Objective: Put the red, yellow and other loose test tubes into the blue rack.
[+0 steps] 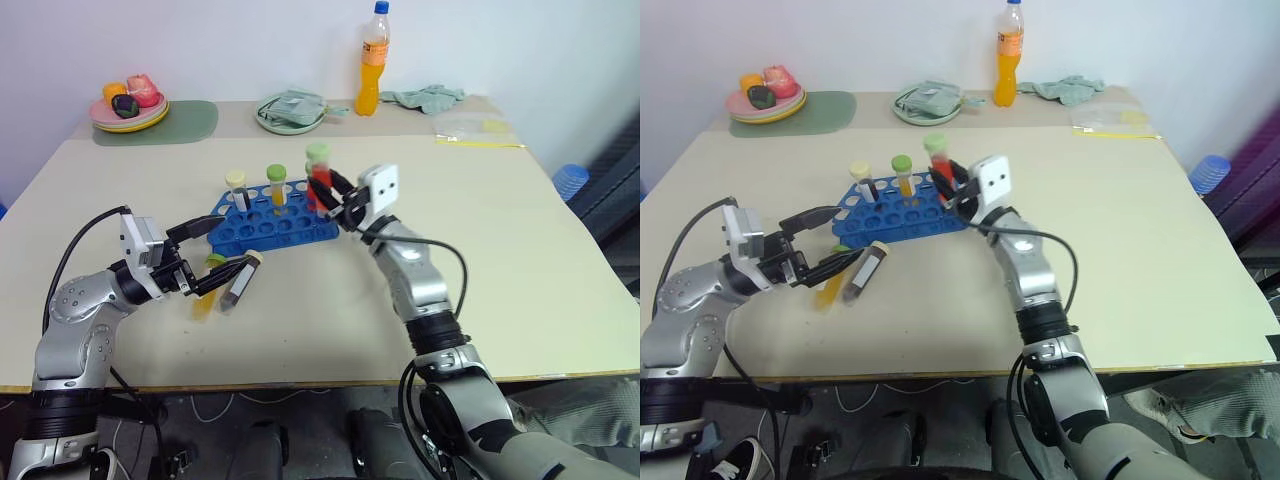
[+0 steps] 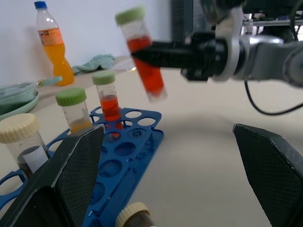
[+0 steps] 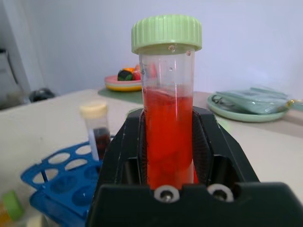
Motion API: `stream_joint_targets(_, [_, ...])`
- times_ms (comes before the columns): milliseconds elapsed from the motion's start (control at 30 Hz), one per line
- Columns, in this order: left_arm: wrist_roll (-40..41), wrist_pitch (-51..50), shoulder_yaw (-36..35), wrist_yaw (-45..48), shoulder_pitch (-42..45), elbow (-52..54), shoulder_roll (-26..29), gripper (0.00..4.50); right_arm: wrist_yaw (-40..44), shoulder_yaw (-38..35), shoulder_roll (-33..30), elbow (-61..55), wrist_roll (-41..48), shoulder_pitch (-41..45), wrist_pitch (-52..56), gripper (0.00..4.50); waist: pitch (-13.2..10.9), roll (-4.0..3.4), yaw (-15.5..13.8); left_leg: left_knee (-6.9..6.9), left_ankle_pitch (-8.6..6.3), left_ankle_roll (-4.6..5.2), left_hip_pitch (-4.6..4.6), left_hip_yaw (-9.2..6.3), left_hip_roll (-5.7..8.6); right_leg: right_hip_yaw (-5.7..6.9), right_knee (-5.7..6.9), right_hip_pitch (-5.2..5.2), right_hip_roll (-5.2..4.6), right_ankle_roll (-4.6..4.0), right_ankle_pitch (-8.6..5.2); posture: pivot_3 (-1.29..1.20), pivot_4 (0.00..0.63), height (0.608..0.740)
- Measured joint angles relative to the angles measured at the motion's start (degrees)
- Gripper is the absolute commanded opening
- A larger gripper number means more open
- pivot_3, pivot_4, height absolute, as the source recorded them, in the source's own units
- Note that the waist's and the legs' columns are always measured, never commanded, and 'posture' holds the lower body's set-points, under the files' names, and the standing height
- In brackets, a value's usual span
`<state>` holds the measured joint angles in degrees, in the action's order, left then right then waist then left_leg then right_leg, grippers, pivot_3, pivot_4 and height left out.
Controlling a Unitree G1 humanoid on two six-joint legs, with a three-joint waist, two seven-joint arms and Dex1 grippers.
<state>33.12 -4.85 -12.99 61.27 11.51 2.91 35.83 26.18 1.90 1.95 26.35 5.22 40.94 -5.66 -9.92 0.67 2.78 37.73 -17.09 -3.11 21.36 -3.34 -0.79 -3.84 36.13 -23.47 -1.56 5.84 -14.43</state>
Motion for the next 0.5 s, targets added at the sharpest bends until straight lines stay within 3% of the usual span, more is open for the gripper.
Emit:
stream_joint_targets(233, [0.01,0.08,-0.51,0.1,-0.75,0.06,1.15,4.5,-6.52,0.34,1.5,17.06,-4.4,5.98,-17.17,0.81,0.01,0.01,0.48,-0.05,0.01,-0.03,-0.02,-0.03,0.0,0.0,0.0,0.01,-0.02,-0.02,0.01,0.0,0.15,0.74])
stream_joint_targets(500, [0.04,0.07,-1.34,0.11,-1.37,0.24,1.48,4.5,-10.16,0.55,-0.23,27.89,-6.83,6.31,-25.97,0.81,0.0,0.0,1.28,-0.14,0.02,-0.04,-0.07,-0.03,0.0,-0.02,0.02,0.01,-0.01,-0.02,0.01,0.0,0.15,0.74])
